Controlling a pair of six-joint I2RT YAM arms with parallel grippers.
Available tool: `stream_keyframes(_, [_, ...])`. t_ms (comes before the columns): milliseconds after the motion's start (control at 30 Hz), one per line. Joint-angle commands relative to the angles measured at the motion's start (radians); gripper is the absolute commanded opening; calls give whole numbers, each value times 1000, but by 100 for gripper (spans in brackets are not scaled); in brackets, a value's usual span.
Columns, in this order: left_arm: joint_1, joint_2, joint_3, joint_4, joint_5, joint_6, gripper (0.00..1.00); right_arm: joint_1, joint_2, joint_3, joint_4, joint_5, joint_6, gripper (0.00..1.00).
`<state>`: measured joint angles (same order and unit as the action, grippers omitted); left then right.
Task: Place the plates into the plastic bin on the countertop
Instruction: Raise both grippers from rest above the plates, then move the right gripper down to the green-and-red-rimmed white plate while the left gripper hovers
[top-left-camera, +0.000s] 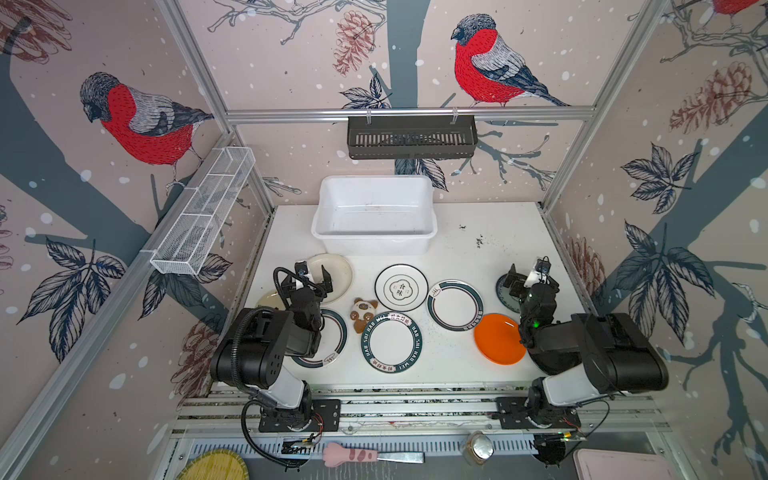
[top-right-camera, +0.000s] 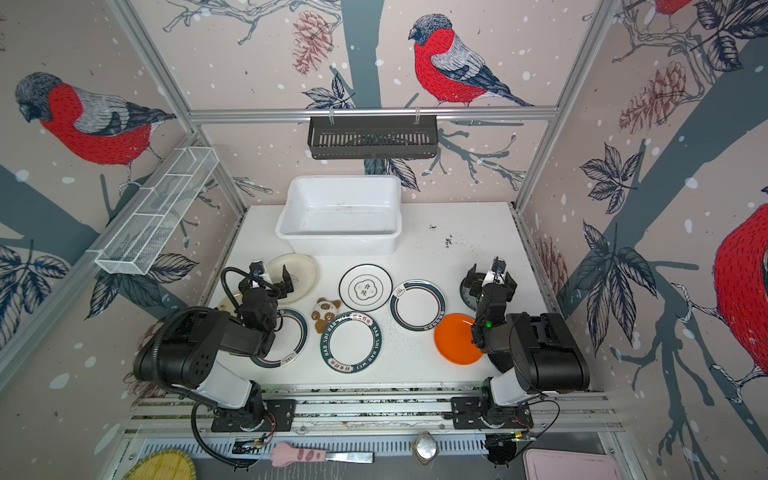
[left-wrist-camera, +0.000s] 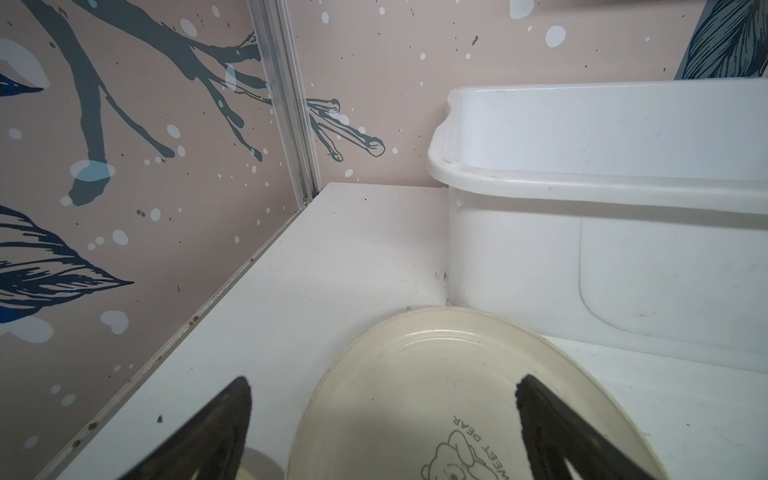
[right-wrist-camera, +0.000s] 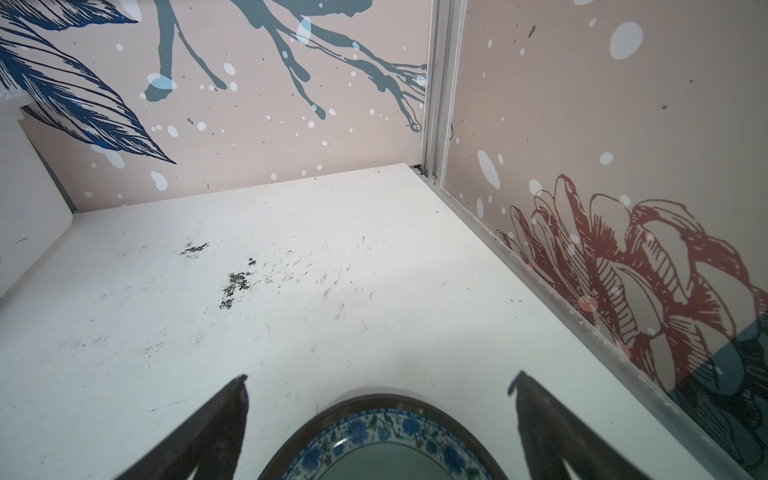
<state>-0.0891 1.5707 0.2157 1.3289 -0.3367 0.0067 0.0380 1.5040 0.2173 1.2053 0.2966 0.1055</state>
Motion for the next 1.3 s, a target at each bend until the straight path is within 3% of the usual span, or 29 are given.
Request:
stream_keyframes(0, [12,-6,7,17,0,-22,98,-1,0,4,29,-5,3,100])
stream_keyframes(400, [10,-9,5,24,-3,-15,98,21,-57,4,-13,34,-9,99])
stream_keyframes(467, [-12,-59,16,-34,-20,7,98,62,-100,-6,-21,91,-40,99])
stream_keyframes(567, [-71,-146,59,-167,-180,35,98,184,-137,-1,-21,281,-126,99])
stream_keyframes(633, [-107,-167,86,-200,-288,53,98,248,-162,46,-106,353,-166,99])
stream_keyframes(733, [-165,-174,90,-150,-427,105,98,298,-222,204,-442,405,-101,99])
stream_keyframes(800, [-202,-185,105,-156,-473,148,98,316,-246,309,-656,440,-32,99])
stream_keyframes(867, [-237,-215,159,-295,-476,147,98,341,-284,370,-768,451,-20,99])
stream_keyframes(933, [-265,-252,221,-471,-483,50,98,352,-323,409,-858,439,10,99])
stream_keyframes(1100, [-328,-352,262,-659,-441,-122,98,349,-435,462,-1068,266,157,99])
stream_keyframes(1267, [-338,-415,305,-815,-243,-240,98,304,-474,500,-1296,-25,322,99])
